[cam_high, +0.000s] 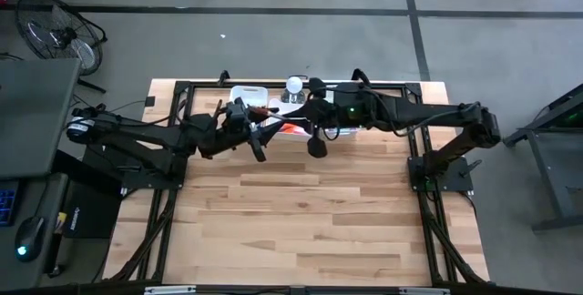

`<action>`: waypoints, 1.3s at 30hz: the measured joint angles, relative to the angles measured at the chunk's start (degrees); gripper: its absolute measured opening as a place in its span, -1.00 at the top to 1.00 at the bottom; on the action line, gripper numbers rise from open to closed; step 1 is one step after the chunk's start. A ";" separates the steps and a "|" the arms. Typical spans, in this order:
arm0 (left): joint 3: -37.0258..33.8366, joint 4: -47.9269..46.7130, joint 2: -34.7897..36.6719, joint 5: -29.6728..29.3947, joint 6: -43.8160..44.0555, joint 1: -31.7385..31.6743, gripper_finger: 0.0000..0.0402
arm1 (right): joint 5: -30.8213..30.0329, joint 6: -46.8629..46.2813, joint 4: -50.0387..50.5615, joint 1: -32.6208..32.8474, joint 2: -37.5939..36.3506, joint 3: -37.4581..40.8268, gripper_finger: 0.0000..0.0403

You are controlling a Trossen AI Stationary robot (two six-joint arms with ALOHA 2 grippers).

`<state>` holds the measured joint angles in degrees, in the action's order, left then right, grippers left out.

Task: Pick & Place Markers
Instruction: Put the brown marker pen into the middle white bin

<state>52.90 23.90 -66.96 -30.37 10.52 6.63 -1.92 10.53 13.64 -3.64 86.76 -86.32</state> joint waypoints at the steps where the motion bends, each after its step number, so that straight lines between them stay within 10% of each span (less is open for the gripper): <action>1: 0.00 0.13 0.02 -0.02 0.00 0.02 -0.01 | 0.54 -0.12 0.44 -0.10 0.13 0.04 0.93; 16: 0.00 -0.25 0.05 -0.17 0.20 0.02 0.05 | 0.71 -1.47 -1.96 -0.24 3.04 0.02 0.93; 26: 0.00 -0.78 0.05 -1.02 -0.26 -0.03 0.86 | 0.69 -1.38 -1.52 -0.81 3.02 0.02 0.92; 39: 0.00 -1.36 0.05 -2.38 -0.96 0.00 0.86 | -1.23 -1.38 -1.13 -0.81 2.79 0.02 0.66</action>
<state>52.90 22.55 -66.92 -32.75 9.56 6.63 -3.15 9.15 12.51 -4.45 89.55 -86.30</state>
